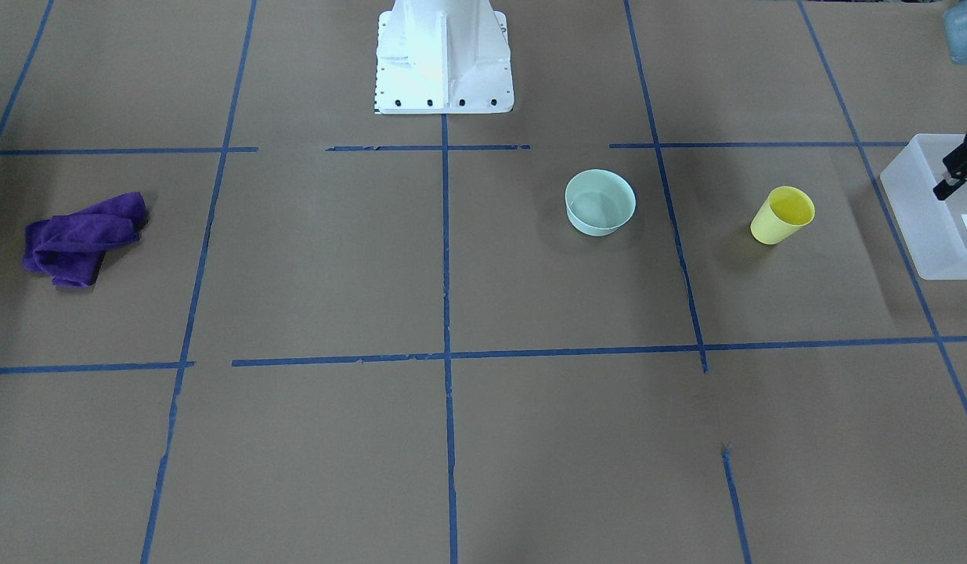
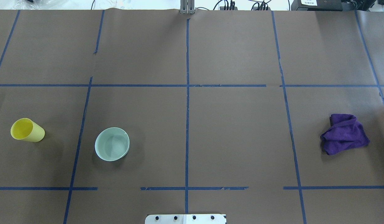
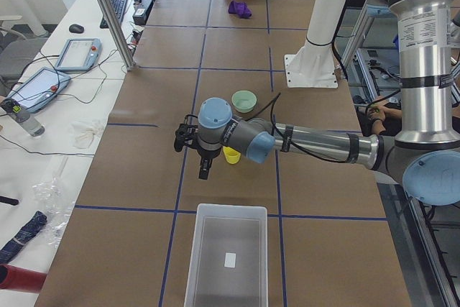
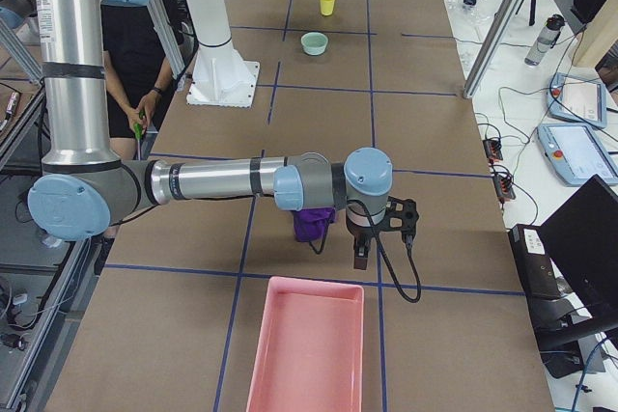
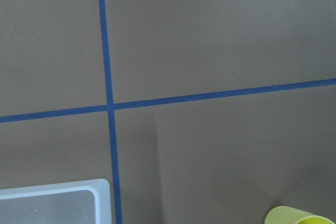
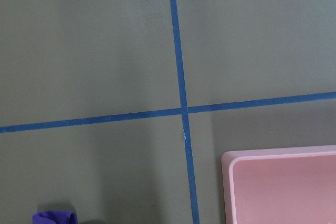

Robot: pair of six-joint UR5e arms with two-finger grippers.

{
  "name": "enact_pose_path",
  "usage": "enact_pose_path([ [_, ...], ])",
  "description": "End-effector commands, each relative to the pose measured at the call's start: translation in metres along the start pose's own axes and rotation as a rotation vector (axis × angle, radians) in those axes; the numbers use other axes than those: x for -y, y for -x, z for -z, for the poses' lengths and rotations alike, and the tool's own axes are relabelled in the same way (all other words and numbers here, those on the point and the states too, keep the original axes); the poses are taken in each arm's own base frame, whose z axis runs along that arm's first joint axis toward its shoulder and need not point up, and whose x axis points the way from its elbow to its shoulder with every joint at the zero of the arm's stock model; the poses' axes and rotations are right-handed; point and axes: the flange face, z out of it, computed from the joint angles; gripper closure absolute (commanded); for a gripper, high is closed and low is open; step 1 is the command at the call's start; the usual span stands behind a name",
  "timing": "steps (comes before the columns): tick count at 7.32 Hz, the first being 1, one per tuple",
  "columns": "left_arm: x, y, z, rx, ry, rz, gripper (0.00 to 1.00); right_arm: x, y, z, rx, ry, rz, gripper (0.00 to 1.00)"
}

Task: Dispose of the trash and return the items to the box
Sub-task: 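Move the left gripper toward the yellow cup, then grasp the yellow cup with the left gripper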

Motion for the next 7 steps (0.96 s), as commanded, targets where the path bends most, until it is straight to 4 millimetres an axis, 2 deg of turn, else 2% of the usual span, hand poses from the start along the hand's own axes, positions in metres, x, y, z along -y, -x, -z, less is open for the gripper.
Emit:
enact_pose_path([
  [1,-0.041,-0.027,-0.032,-0.071,0.015,0.048,0.0,0.001,0.003,0.0,0.002,0.0,0.006,0.0],
  [5,-0.073,-0.077,-0.093,-0.045,0.015,0.112,0.02,-0.001,0.006,-0.004,0.001,0.007,0.006,0.0],
  [7,-0.075,-0.08,-0.107,-0.045,0.034,0.118,0.04,-0.001,0.006,-0.004,-0.001,0.006,0.006,0.0],
])
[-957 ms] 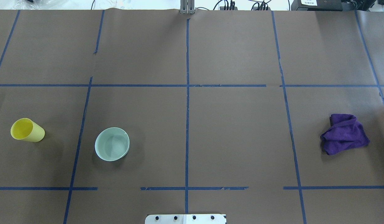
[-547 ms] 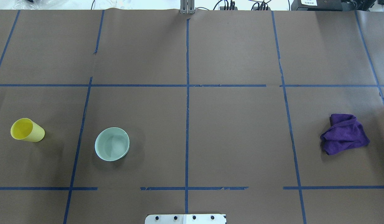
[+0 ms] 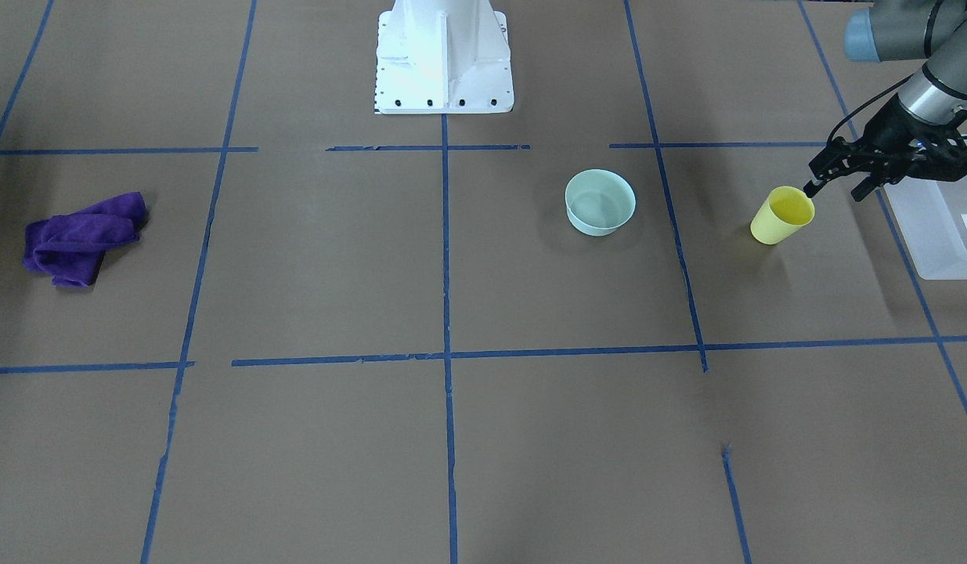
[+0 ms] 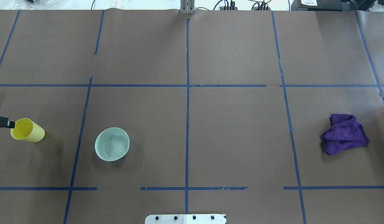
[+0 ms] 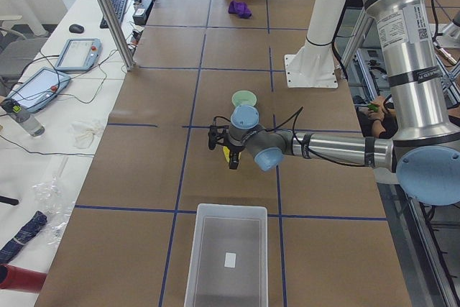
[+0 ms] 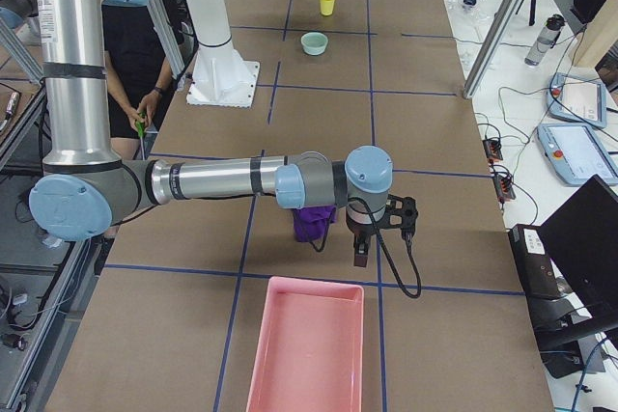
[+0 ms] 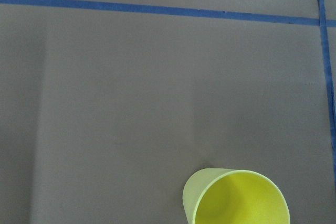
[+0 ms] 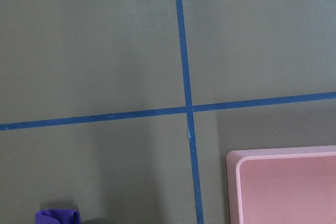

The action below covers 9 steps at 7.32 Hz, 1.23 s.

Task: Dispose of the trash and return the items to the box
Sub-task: 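Grasp the yellow cup with the left gripper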

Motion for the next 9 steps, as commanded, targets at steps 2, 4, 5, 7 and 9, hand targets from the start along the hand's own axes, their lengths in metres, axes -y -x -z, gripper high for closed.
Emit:
enact_pose_path([
  [2,-0.002,-0.001,-0.022,0.025,0.004,-0.004,0.07,0.0,0.0,0.0,-0.002,0.0,0.0,0.0],
  [4,-0.007,-0.004,-0.028,0.025,0.019,-0.015,0.1,0.0,-0.001,-0.001,-0.005,0.001,-0.002,0.0],
  [5,-0.008,-0.003,-0.03,0.028,0.025,-0.015,0.19,0.0,-0.001,-0.001,-0.005,0.001,-0.002,0.0],
  [7,-0.006,-0.002,-0.034,0.032,0.026,-0.012,0.38,0.0,0.0,0.0,-0.004,0.0,0.0,0.0],
  [9,-0.002,-0.006,-0.039,0.029,0.028,-0.016,0.64,0.0,0.001,0.001,0.003,-0.001,0.003,0.0],
])
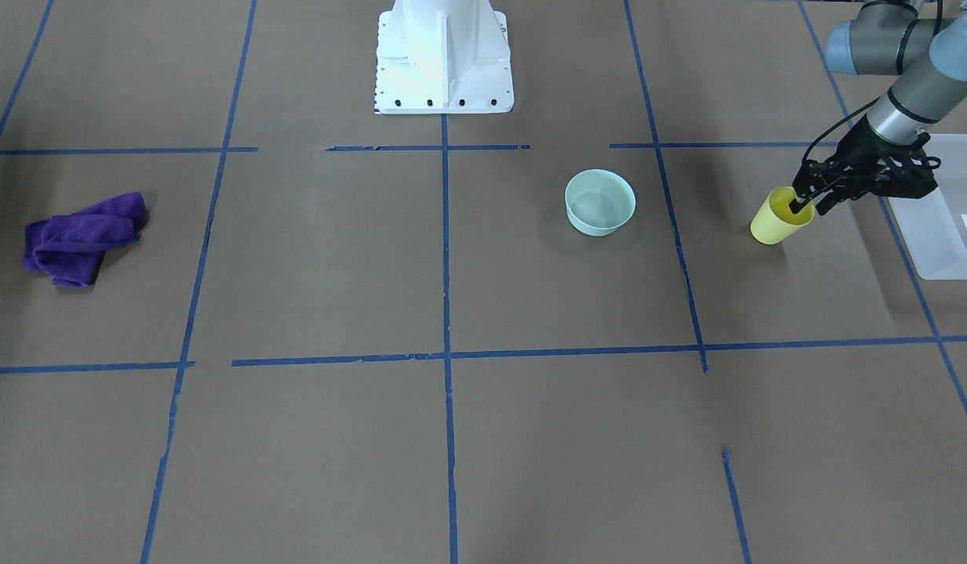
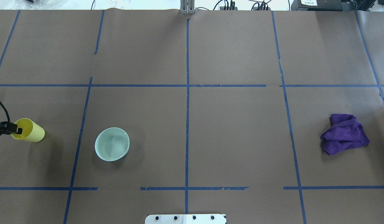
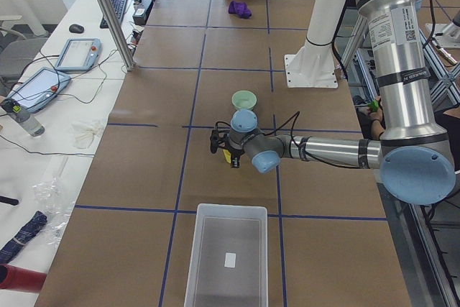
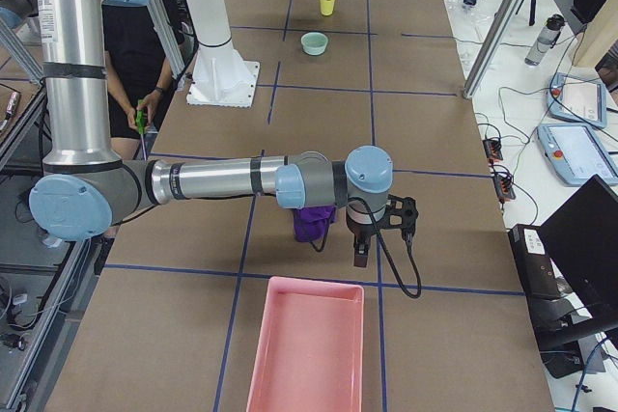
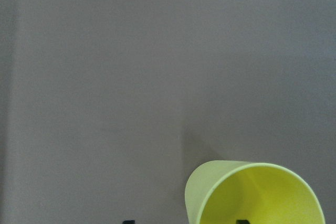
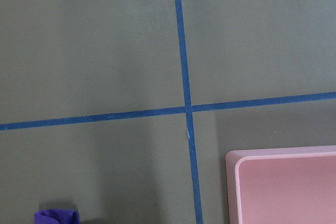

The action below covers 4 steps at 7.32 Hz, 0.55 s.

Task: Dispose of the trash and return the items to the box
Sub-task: 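Grasp the yellow cup with the left gripper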

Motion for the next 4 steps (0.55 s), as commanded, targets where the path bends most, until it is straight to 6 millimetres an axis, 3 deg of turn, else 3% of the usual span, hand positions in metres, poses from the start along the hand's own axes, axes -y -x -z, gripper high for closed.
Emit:
enact_pose_path([
  [1,0.005,-0.006,-0.003,-0.006,-0.002,0.004,0.81,0.001,0.002,0.001,0.004,-0.002,0.003,0.0],
  [2,0.007,-0.01,-0.002,-0.013,-0.005,0.019,1.0,0.002,0.004,0.003,0.008,-0.004,0.003,0.0],
  [4,0.008,-0.018,0.011,-0.033,-0.02,0.014,1.0,0.005,0.013,0.0,0.014,0.0,0.017,0.0],
])
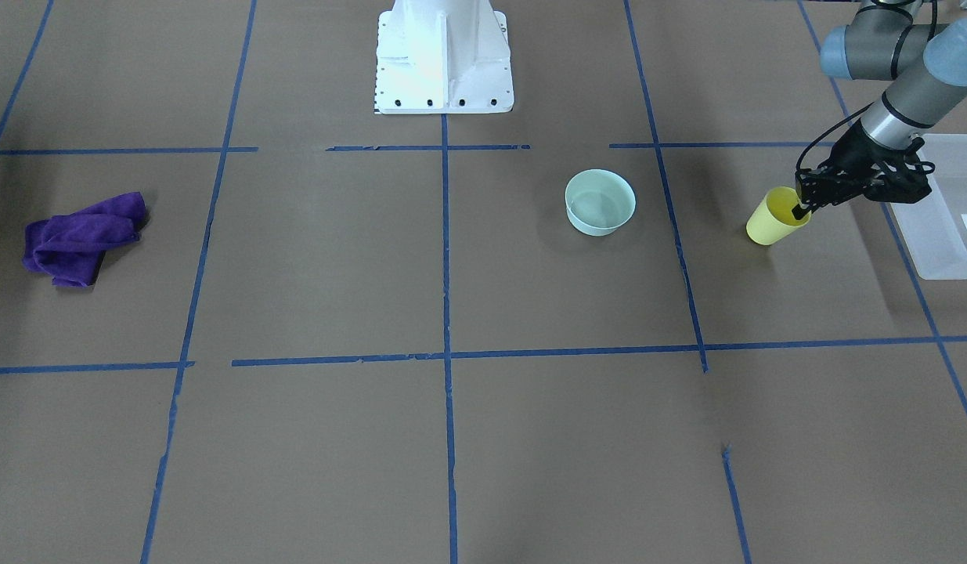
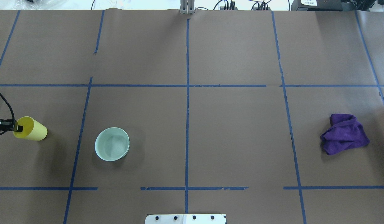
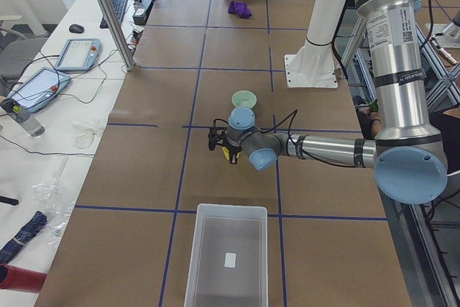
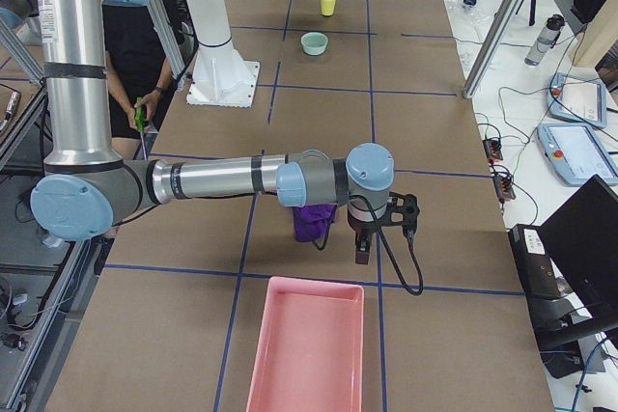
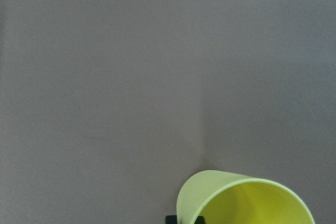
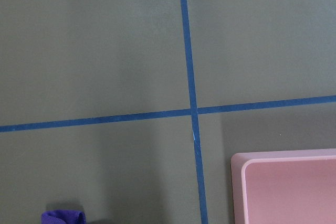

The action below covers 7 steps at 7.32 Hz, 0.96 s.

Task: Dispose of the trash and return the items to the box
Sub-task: 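Grasp the yellow cup with the left gripper, then lift the yellow cup with the left gripper while the right reaches the purple cloth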

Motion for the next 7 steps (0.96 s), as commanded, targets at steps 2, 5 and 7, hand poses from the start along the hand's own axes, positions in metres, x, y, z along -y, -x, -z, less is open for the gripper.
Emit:
enact_pose_path([
  [2,0.007,-0.009,0.042,-0.05,-0.035,0.002,1.0,-0.002,0.023,0.004,0.044,0.0,0.034,0.0],
  [5,0.018,0.006,0.064,-0.05,-0.056,-0.094,1.0,-0.003,0.079,-0.004,0.089,0.026,0.069,0.0],
  [7,0.048,0.044,0.097,0.054,-0.088,-0.137,1.0,-0.02,0.125,-0.005,0.087,0.023,0.007,0.0],
])
